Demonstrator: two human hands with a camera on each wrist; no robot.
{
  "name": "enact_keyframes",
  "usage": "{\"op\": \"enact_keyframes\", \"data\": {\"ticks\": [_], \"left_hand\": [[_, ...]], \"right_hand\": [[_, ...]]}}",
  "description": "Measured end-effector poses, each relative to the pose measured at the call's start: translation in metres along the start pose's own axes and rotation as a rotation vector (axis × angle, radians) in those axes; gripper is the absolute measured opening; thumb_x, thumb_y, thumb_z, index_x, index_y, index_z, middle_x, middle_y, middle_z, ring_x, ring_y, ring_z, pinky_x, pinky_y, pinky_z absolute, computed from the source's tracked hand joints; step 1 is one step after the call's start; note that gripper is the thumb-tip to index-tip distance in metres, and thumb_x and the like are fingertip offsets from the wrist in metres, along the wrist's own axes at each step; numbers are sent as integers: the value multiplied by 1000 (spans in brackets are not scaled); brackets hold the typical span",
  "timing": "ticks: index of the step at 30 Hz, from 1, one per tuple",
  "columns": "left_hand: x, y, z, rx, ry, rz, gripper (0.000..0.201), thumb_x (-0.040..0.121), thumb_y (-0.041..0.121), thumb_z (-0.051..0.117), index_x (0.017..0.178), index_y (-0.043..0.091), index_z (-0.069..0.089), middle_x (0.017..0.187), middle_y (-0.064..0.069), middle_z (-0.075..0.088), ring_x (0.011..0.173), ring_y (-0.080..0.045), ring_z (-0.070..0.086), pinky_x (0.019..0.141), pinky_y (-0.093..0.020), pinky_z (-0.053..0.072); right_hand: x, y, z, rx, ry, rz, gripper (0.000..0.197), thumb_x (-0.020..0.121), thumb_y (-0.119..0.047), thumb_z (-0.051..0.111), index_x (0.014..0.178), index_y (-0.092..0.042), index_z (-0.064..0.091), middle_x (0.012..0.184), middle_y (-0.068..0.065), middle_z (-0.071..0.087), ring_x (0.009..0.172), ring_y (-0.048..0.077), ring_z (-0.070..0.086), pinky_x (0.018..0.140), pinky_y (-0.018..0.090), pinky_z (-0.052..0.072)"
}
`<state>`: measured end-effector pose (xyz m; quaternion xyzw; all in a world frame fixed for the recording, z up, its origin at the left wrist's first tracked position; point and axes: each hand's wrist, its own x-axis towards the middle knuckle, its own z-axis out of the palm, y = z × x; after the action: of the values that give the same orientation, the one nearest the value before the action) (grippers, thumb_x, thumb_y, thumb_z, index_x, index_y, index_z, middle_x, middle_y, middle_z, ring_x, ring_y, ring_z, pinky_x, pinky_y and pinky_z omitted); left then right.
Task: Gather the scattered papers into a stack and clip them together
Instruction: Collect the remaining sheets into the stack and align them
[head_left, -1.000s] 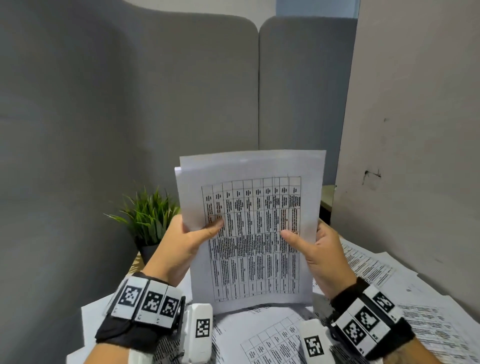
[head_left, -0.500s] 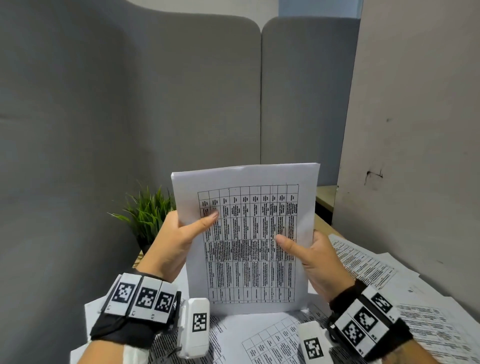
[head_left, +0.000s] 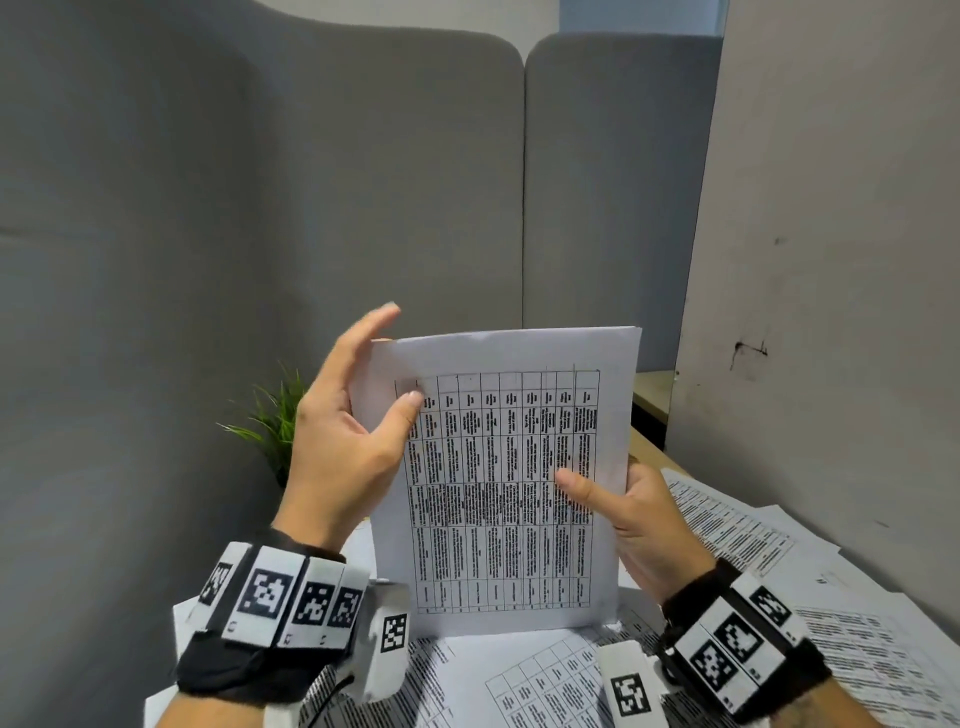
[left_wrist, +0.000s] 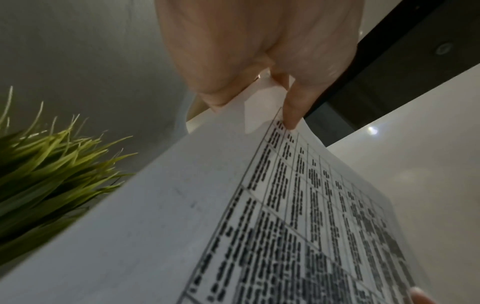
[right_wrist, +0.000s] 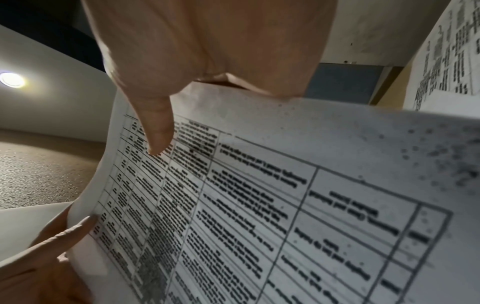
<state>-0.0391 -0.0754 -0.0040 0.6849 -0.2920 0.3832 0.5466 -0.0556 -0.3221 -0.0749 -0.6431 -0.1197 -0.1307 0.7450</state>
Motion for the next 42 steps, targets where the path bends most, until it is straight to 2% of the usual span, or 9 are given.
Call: {"op": "enact_keyframes", "data": {"ticks": [6,10,15,18,24,28,31,38,42], "left_hand": [[2,0,-5,2,53,21,26,87,0,68,110,12,67,108,-3,67,97,-19,64,80,-26,56],[2,2,-5,-153,65,-74,47,85,-4,68,126,14,56,111,-6,65,95,-13,66,77,-22,56],[-3,-8,-11,-334,-364,-372,52,62,52,84,106,28,72,110,-6,73,104,-22,69,84,-29,57],[-4,-7,-10,-317,-392,-377,38,73,40,80,103,17,74,109,-9,74,104,-22,69,88,-32,56],[2,-7,-14,-253,-102,-343,22,87,-4,63,89,17,68,77,18,74,76,4,68,70,-14,52],[6,-18,-23,-245,42,-375,13,87,4,68,82,16,67,65,13,71,66,-2,65,67,-22,54],[5,-20,-24,-250,56,-396,11,88,7,67,83,17,64,61,17,70,59,3,65,59,-13,53],[5,-15,-24,-241,73,-402,9,89,11,68,87,20,65,72,13,72,67,2,67,63,-14,54],[6,-18,-32,-278,106,-426,17,84,17,74,99,14,66,94,0,71,89,-15,69,87,-36,58]], "right_hand": [[-2,-1,3,0,31,-1,37,70,-20,77,106,-13,70,107,2,76,102,15,71,96,37,51],[-4,-8,6,-29,84,-46,34,70,-17,74,103,-16,69,103,-1,77,98,13,72,97,39,52],[-1,-38,9,219,52,-185,38,76,-7,66,114,-12,67,113,5,74,105,17,70,84,24,58],[4,-55,8,174,-20,-137,34,78,-14,67,112,-10,65,108,5,75,103,18,70,83,26,58],[22,-58,-51,-444,-158,110,49,74,-51,70,107,-16,62,92,-1,73,82,18,64,69,32,46],[23,-43,-126,-1077,-253,470,59,84,-50,71,130,-20,53,120,2,63,110,22,60,87,37,51],[16,-37,-155,-1340,-249,687,95,56,-71,78,134,-24,49,119,0,59,110,22,59,92,40,53],[-17,-21,-86,-1549,-592,642,97,52,-81,74,131,-31,46,124,-8,53,105,13,56,96,38,50],[-19,-10,-58,-1574,-636,618,97,48,-73,83,123,-23,47,114,-4,58,96,13,60,86,37,54]]}}
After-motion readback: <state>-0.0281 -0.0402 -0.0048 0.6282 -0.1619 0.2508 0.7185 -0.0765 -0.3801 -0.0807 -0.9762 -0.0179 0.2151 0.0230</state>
